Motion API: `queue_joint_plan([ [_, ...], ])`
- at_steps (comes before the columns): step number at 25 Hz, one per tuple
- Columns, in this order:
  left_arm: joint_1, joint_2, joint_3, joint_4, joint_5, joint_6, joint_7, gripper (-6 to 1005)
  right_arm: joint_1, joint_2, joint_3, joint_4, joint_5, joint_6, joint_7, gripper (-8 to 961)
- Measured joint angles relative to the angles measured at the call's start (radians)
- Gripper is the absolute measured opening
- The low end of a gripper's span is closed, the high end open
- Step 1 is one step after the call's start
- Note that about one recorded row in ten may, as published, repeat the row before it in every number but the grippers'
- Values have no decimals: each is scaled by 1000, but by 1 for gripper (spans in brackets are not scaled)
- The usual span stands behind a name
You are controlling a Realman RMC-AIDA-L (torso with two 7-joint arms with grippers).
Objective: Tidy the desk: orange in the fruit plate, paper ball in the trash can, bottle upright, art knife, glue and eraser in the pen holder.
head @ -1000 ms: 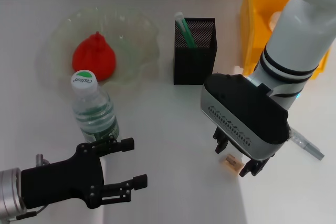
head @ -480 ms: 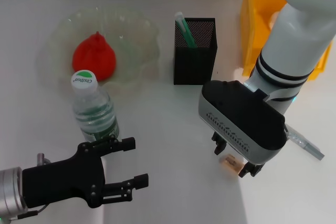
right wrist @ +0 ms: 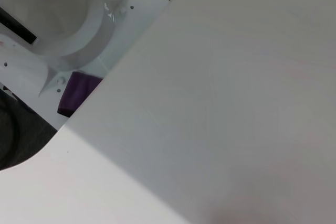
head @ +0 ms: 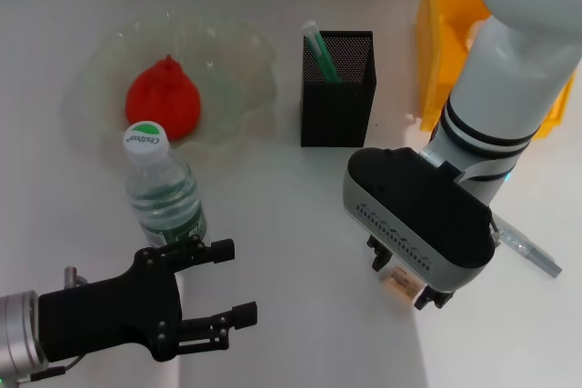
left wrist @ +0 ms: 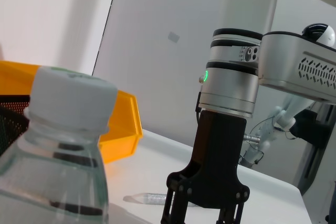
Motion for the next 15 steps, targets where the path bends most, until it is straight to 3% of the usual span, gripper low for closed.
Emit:
queue_joint_plan([
  [14,-1,0,0,-1,0,0,0,842,-9,0,-12,-3,-2,11,15,502],
  [15,-1,0,0,-1,0,0,0,842,-9,0,-12,-3,-2,11,15,467],
])
